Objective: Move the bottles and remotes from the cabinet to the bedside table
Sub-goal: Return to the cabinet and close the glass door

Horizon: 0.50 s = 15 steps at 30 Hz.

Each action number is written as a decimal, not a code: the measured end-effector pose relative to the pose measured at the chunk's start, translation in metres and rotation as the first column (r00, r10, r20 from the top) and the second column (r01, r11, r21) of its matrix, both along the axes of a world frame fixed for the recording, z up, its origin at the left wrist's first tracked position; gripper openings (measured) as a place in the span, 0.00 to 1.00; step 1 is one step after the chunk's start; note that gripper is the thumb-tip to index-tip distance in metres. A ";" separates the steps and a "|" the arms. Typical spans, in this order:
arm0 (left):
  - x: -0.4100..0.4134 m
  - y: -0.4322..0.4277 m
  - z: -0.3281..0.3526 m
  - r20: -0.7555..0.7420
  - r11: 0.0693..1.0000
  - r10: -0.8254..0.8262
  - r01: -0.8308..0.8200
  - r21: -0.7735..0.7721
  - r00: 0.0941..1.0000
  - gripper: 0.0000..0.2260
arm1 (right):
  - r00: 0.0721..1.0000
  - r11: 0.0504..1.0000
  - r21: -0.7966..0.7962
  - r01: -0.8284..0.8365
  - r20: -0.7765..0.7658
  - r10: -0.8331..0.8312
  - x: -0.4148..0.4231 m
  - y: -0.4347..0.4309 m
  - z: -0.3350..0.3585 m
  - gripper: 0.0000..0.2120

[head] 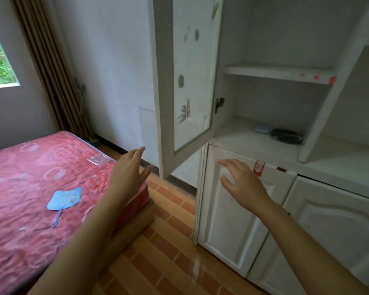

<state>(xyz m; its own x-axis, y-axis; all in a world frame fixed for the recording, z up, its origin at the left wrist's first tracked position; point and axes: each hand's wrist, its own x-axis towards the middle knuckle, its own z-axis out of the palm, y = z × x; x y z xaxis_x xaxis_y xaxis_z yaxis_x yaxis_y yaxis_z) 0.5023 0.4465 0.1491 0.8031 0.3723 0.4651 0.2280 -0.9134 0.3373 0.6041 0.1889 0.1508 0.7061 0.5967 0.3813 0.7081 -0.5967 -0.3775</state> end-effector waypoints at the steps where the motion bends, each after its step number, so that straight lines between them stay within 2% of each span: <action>1: 0.009 0.000 0.004 0.001 1.000 0.004 -0.004 -0.008 1.000 0.27 | 1.000 1.000 -0.005 -0.002 0.003 0.002 0.005 0.002 -0.001 0.20; 7: 0.062 0.008 0.020 0.029 0.997 -0.073 0.074 -0.033 0.997 0.36 | 0.999 0.999 -0.030 0.036 0.001 -0.036 0.038 0.003 -0.001 0.20; 9: 0.076 0.008 0.019 0.073 0.993 -0.100 0.104 -0.062 0.992 0.33 | 0.999 0.998 -0.039 0.050 0.007 -0.050 0.049 0.002 -0.002 0.20; 13: 0.093 0.001 0.012 0.221 0.985 -0.056 0.089 -0.145 0.974 0.17 | 0.995 0.993 -0.066 0.098 -0.010 -0.099 0.072 -0.007 -0.012 0.21; 15: 0.098 -0.001 0.007 0.280 0.988 -0.037 0.077 -0.131 0.959 0.16 | 0.992 0.991 -0.067 0.114 -0.039 -0.117 0.083 -0.014 -0.019 0.22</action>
